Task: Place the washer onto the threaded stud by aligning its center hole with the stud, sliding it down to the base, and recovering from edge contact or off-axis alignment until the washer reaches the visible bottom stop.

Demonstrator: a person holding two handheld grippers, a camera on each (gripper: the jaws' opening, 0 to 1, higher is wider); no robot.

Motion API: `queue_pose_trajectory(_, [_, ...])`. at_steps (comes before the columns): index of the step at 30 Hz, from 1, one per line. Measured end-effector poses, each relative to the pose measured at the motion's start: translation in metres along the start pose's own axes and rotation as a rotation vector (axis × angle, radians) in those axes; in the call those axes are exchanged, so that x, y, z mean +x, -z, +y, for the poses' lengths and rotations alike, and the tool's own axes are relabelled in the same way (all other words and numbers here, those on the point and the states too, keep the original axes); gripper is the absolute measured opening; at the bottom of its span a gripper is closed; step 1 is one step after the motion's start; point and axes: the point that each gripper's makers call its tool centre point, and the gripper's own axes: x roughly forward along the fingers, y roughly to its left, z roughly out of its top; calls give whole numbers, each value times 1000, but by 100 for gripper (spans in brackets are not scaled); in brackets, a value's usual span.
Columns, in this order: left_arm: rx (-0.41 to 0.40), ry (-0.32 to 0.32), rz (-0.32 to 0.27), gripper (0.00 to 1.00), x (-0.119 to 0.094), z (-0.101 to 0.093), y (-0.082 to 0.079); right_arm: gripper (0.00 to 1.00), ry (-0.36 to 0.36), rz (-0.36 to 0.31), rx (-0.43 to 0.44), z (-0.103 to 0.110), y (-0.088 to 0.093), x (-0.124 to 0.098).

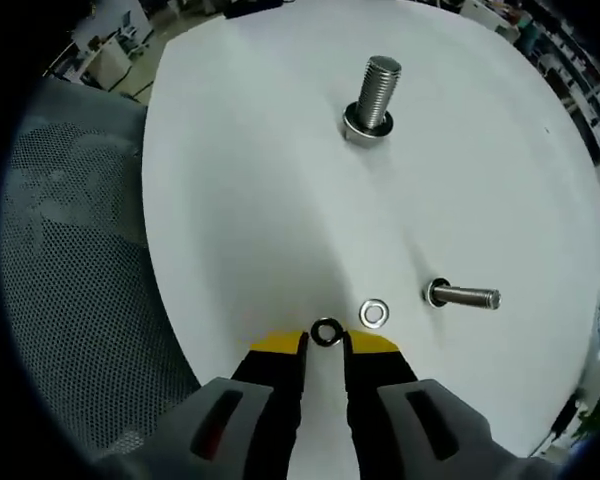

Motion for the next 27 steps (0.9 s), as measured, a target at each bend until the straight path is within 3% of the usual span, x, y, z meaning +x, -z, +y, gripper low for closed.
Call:
queue_pose_trajectory(12, [-1, 0, -9, 18, -1, 0, -1, 15, 30, 20, 8, -1, -1, 1])
queue_pose_trajectory(17, [-1, 3, -9, 18, -1, 0, -1, 15, 82, 35, -2, 1, -1, 0])
queue_pose_trajectory(27, [2, 11, -12, 18, -1, -2, -2, 14, 92, -81, 81, -3, 2, -2])
